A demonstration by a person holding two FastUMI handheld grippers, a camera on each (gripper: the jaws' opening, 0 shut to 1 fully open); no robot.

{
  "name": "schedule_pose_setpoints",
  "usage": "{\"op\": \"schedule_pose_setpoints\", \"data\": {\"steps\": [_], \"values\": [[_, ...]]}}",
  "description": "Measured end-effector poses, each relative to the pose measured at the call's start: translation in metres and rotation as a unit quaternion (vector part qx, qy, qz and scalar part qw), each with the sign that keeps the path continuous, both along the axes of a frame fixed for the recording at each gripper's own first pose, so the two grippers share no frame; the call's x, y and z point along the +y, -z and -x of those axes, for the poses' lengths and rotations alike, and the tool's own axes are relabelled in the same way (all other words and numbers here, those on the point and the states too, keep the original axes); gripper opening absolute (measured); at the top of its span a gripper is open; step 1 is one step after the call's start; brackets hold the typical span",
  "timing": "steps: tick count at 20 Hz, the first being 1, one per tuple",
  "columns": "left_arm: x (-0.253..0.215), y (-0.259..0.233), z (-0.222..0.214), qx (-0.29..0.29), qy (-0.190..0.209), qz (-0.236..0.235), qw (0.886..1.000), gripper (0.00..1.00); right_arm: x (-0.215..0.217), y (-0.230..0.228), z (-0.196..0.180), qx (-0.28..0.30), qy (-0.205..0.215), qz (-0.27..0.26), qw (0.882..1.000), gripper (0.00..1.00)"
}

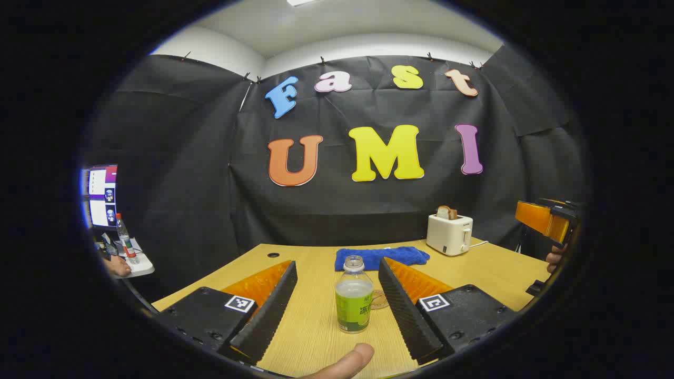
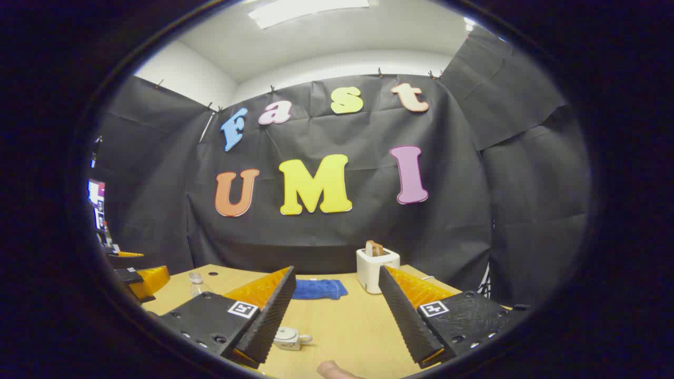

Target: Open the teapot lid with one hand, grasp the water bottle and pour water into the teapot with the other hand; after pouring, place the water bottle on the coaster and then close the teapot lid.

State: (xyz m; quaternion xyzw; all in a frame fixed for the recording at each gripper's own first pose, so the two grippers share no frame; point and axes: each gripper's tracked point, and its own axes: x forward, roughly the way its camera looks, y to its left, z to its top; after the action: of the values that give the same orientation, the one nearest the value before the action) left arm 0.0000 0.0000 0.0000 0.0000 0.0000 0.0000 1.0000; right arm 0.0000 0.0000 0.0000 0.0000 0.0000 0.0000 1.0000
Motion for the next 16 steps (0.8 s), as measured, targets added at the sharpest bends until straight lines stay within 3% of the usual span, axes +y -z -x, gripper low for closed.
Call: {"op": "schedule_pose_setpoints", "data": {"steps": [2, 5, 16], "values": [[-0.001, 0.003, -0.003, 0.005, 0.001, 0.003, 1.000, 0.97, 0.001, 0.006, -0.005, 0.011, -0.001, 0.001, 1.000, 0.92], [0.006, 0.007, -0.007, 0.009, -0.005, 0.009, 1.000, 0.97, 0.004, 0.013, -0.008, 0.026, -0.011, -0.004, 1.000, 0.99], [0.009, 0.016, -0.011, 0.025, -0.003, 0.020, 0.999, 0.97, 0.020, 0.023, -0.010, 0.029, -0.035, 0.038, 0.998, 0.96]]}}
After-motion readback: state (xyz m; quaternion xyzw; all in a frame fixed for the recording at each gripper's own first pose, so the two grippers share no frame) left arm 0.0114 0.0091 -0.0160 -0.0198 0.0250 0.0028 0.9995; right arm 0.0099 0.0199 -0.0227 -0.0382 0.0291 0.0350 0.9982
